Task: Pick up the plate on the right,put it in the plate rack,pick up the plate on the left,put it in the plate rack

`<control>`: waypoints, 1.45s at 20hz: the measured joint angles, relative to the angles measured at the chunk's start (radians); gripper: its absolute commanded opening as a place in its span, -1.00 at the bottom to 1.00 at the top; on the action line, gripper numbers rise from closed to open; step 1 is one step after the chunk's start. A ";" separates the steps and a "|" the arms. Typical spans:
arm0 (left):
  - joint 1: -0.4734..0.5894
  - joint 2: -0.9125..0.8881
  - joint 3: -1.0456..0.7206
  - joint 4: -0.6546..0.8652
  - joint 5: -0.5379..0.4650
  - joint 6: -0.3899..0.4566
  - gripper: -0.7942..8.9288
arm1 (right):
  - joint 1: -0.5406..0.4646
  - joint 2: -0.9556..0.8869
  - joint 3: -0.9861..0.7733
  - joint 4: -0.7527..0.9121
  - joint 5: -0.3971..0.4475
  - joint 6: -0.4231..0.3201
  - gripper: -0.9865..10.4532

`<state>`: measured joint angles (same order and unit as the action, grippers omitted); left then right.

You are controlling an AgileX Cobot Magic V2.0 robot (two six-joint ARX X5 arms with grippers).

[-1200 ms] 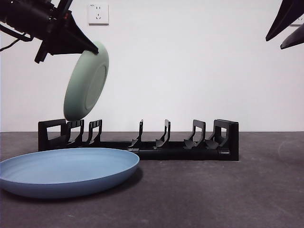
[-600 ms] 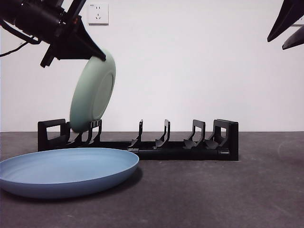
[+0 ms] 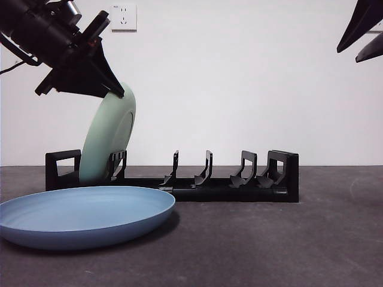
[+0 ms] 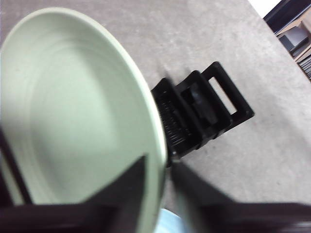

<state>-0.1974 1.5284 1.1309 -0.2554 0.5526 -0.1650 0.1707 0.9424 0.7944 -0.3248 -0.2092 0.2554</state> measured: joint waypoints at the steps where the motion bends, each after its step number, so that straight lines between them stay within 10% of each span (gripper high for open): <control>1: 0.000 0.000 0.000 -0.003 0.000 0.001 -0.22 | 0.005 0.000 0.000 0.000 0.000 0.000 -0.55; 12: -0.026 -0.344 0.000 -0.137 -0.012 0.143 -0.22 | 0.186 0.137 0.000 0.034 -0.210 0.011 -0.55; 22: -0.280 -0.675 0.000 -0.438 -0.448 0.337 -0.25 | 0.374 0.645 0.182 0.098 -0.263 0.020 -0.55; 29: -0.393 -0.676 0.000 -0.500 -0.515 0.348 -0.25 | 0.438 0.896 0.368 0.045 -0.262 0.024 -0.55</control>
<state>-0.5907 0.8520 1.1309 -0.7551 0.0372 0.1829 0.6086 1.8381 1.1625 -0.2802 -0.4713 0.2790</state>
